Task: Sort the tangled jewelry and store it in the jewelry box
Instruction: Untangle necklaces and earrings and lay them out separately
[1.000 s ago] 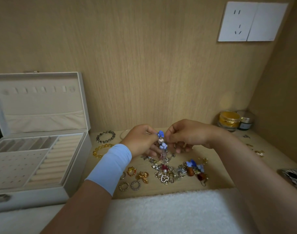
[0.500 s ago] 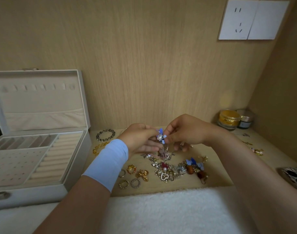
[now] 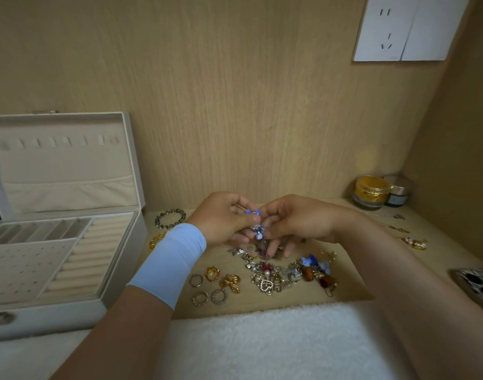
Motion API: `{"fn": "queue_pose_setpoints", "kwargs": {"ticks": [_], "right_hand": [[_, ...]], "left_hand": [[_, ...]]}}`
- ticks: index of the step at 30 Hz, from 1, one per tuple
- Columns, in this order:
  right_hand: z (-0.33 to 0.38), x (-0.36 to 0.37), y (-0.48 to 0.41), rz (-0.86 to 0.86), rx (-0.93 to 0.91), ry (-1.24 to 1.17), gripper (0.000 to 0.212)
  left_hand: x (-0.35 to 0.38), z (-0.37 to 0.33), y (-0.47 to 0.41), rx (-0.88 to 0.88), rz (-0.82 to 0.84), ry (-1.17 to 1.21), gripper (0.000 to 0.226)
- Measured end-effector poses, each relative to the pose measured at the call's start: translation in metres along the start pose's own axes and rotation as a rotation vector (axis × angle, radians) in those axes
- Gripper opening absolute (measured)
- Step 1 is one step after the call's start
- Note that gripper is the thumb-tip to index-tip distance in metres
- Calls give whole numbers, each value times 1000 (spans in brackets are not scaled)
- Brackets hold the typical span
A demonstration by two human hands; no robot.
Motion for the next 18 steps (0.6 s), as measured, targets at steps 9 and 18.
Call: {"fn": "queue_pose_setpoints", "kwargs": {"ticks": [9,18], "right_hand": [[6,-17,-2,-169,-46,166,16],[13,-17,0,-176,-103,196,2]], "left_hand": [[-8,2,-4,40,-45,-131,11],[-12,4,-7,64,-90,-212,13]]}}
Point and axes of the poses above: each hand's wrist, its own y-axis away from the middle knuckle, its own x-axis out of the palm, z = x × y, the point moved 9 cm from there along -y, towards the middle knuckle, and after that the axes turned 8 degrees about -z, right-handed, at the moved point
